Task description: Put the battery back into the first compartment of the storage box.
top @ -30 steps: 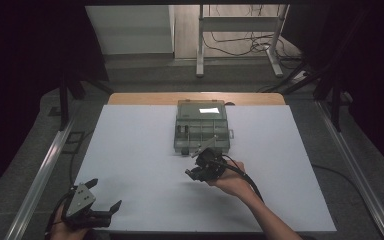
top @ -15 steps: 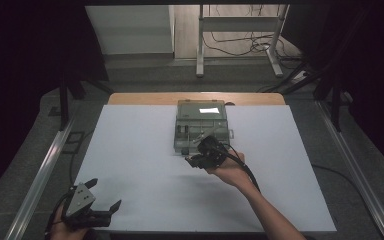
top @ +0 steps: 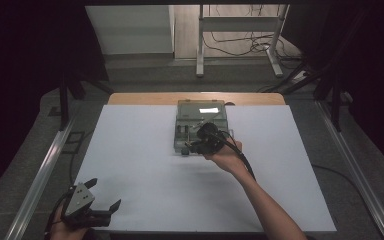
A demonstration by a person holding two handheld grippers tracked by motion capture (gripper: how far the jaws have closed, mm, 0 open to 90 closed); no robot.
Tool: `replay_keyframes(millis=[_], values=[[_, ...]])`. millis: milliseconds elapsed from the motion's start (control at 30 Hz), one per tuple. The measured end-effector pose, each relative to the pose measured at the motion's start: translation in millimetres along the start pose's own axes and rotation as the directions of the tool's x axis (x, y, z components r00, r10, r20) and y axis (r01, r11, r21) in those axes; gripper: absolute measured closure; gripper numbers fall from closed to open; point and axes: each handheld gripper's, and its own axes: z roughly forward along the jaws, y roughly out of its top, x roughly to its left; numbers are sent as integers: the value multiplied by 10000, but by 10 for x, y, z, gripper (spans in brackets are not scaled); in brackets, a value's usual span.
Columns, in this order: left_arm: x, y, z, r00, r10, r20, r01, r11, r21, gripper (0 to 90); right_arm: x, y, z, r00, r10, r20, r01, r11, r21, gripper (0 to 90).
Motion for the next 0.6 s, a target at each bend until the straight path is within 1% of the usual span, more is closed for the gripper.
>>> replay_keyframes(millis=[33, 133, 200, 267, 333, 367, 500, 600], values=[[1, 0, -1, 10000, 0, 2, 0, 10000, -4, 16, -21, 19, 8, 10000, -56, 60, 56, 10000, -59, 762], [4, -1, -3, 10000, -1, 3, 1, 10000, 1, 16, -59, 75, 32, 9997, 146, 219, -144, 9998, -97, 763], [5, -2, -4, 10000, 5, 5, -5, 10000, -3, 15, -88, 109, 58, 9994, 155, 319, -152, 9998, -126, 763], [6, -2, -5, 10000, 5, 9, -5, 10000, -8, 15, -108, 141, 86, 9989, 244, 390, -240, 9997, -94, 763], [8, -2, -6, 10000, 25, 10, -25, 10000, 13, 15, -131, 175, 115, 9982, 254, 551, -252, 9997, -43, 763], [6, -2, -5, 10000, 7, 17, -7, 10000, -9, 15, -142, 194, 129, 9975, 335, 629, -333, 9994, -32, 763], [5, -2, -5, 10000, 17, 20, -17, 10000, -12, 15, -215, 275, 175, 9951, 480, 868, -481, 9988, -11, 764], [7, -3, -5, 10000, -10, 27, 10, 10000, -29, 15, -267, 343, 209, 9932, 498, 1053, -503, 9987, 18, 764]])
